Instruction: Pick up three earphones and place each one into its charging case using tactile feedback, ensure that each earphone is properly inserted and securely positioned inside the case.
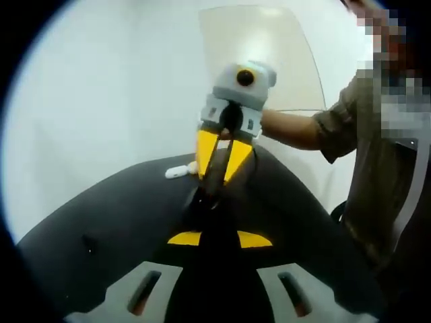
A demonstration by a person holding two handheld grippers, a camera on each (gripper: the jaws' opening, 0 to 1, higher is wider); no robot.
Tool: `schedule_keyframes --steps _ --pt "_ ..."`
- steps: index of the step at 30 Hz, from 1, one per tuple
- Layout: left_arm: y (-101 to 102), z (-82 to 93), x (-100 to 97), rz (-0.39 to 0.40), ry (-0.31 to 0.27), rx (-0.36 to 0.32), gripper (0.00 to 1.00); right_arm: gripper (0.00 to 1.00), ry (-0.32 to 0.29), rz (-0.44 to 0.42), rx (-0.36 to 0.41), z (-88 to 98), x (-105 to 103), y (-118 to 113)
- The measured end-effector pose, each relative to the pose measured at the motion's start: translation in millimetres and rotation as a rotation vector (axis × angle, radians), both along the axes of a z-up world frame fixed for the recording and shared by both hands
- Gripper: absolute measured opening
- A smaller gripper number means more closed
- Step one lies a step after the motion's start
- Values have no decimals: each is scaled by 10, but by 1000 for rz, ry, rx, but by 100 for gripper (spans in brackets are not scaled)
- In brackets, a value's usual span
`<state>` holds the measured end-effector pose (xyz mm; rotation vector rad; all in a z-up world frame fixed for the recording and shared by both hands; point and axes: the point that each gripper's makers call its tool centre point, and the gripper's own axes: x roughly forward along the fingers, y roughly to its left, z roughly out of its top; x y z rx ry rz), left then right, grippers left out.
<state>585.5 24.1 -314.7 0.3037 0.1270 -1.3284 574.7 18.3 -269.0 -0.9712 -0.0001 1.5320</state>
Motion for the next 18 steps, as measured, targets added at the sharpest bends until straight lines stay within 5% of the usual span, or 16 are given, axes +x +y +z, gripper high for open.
schedule_keyframes --steps 10,18 --pt "-3 4 -14 -3 -12 4 15 11 -54 100 -232 -182 24 112" --pt "-3 6 -6 -1 -13 6 15 8 -77 62 -166 -169 80 145"
